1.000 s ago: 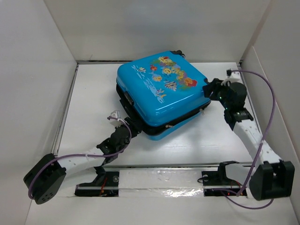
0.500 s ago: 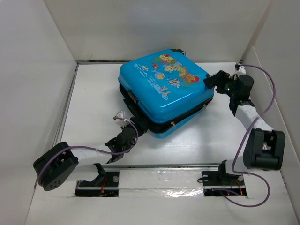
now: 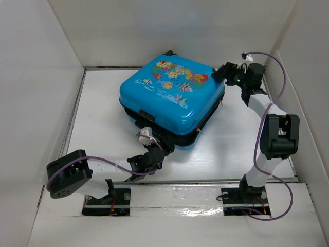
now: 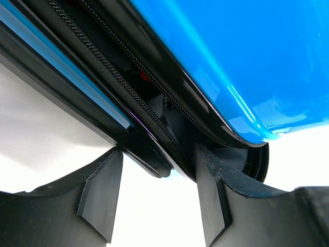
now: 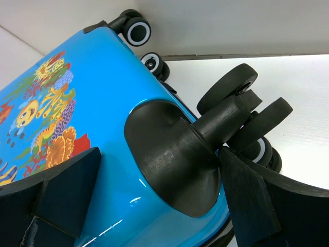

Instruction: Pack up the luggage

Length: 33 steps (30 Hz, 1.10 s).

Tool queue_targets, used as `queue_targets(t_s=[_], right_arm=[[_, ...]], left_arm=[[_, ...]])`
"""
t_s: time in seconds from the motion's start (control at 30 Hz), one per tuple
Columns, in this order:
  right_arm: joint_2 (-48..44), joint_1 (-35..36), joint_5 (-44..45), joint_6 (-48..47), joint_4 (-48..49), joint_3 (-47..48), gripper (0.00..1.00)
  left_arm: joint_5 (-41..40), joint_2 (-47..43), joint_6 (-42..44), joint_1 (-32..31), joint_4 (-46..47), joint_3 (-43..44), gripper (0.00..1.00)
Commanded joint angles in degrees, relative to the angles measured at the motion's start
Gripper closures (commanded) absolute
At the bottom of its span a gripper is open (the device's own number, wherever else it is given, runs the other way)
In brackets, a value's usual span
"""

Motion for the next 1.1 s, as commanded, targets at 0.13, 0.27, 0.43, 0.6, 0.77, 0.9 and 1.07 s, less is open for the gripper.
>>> queue_targets(t_s=[0.13, 0.27, 0.43, 0.6, 0.77, 0.9, 1.07], right_arm=[[-3.11, 5.61, -13.01, -1.26, -4.23, 2.14, 0.00], [-8.54, 5.61, -11.88, -4.33, -8.61, 4.69, 0.00], [-16.64, 5.61, -5.64, -8.46, -13.71, 1.63, 0.00], [-26.57, 5.08, 2.08, -6.36, -8.19, -10.32, 0.00], [-35.97, 4.55, 7.02, -6.53, -9.76, -17.97, 0.07], [-43.35, 6.83, 3.34, -8.03, -9.94, -28.49, 0.84], [-50.21, 17.44, 0.17, -11.80, -11.95, -38.71, 1.00]], left_arm=[[16.94, -4.57, 8.39, -5.42, -7.00, 3.35, 0.26], [16.59, -7.74, 12.61, -5.42, -10.52, 5.37, 0.17], [15.89, -13.36, 14.03, -5.42, -16.58, 5.64, 0.16], [12.72, -23.45, 14.64, -2.36, -19.49, 5.81, 0.16], [20.53, -26.64, 15.96, 7.13, -18.00, 6.69, 0.27], [22.39, -30.14, 15.00, 9.43, -23.61, 6.17, 0.74], [23.97, -36.39, 12.27, 10.48, -32.31, 0.38, 0.94]])
